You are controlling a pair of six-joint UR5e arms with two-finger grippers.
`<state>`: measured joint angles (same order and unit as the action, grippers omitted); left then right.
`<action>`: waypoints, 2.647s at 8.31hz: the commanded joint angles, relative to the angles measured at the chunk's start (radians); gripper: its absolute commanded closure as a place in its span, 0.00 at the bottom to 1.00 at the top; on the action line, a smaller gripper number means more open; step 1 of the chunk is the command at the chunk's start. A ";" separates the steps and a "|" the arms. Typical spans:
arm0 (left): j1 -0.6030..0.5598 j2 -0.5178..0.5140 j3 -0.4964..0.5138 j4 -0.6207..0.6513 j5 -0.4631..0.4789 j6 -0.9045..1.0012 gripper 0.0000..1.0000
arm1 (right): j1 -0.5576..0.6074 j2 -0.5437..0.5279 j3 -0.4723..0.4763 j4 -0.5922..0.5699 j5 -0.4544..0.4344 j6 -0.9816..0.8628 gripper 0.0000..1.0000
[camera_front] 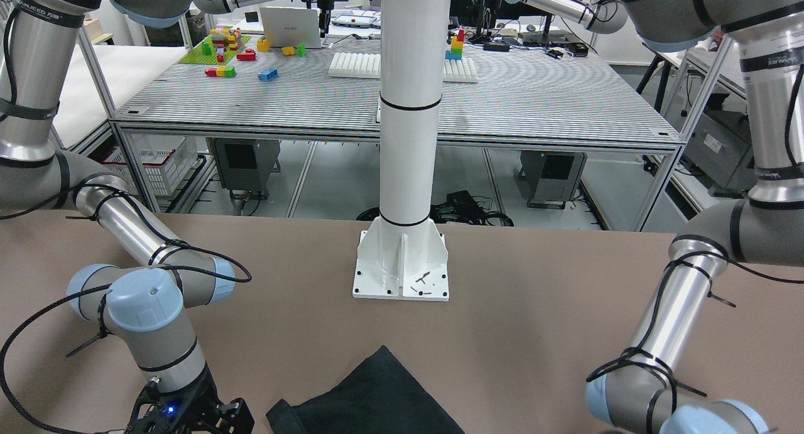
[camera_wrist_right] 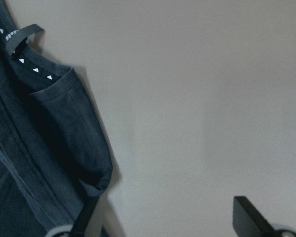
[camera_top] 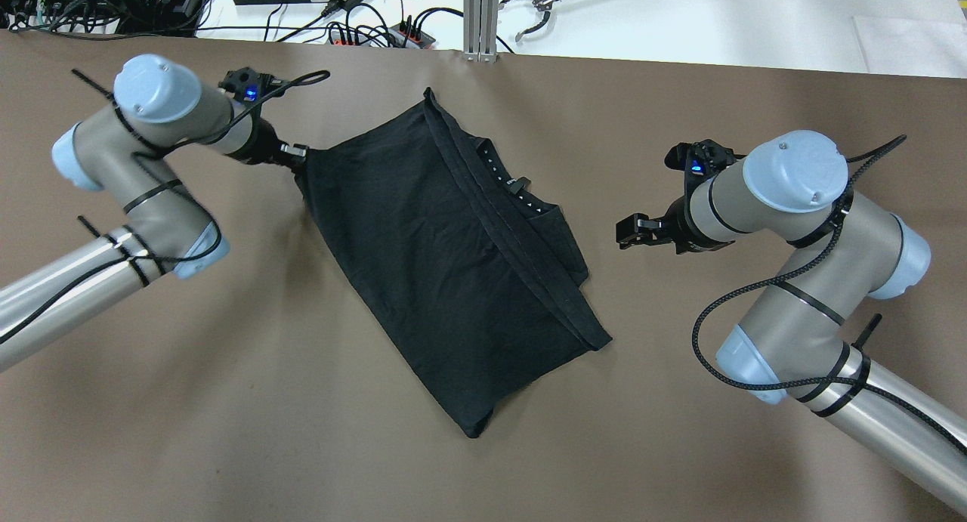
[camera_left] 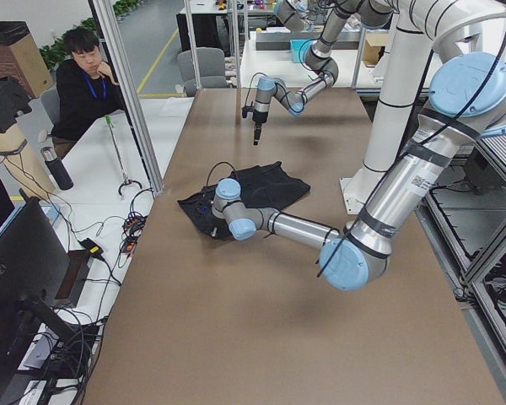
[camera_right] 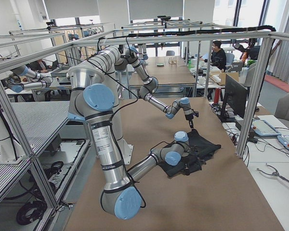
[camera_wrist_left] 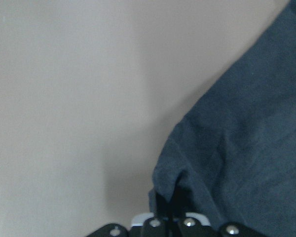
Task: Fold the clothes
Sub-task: 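Drag the shirt corner with the left gripper away from the robot, then lower the right gripper onto the shirt's folded edge while the left gripper releases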
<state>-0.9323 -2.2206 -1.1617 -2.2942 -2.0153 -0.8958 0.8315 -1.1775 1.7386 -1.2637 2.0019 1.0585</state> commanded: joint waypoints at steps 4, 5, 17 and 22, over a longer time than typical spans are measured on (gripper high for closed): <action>-0.003 -0.534 0.628 0.016 0.139 0.073 1.00 | -0.003 0.005 -0.004 -0.002 -0.002 0.000 0.06; -0.014 -0.533 0.628 0.013 0.139 0.156 1.00 | -0.005 0.005 -0.007 -0.002 -0.003 0.000 0.06; -0.086 -0.272 0.283 0.009 0.053 0.282 0.05 | -0.299 0.070 -0.132 0.190 -0.408 0.649 0.33; -0.083 -0.255 0.274 0.010 0.055 0.284 0.05 | -0.299 0.070 -0.126 0.205 -0.414 0.655 1.00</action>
<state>-1.0171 -2.4814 -0.8876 -2.2846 -1.9613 -0.6138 0.5327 -1.1071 1.6013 -1.0644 1.5878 1.7073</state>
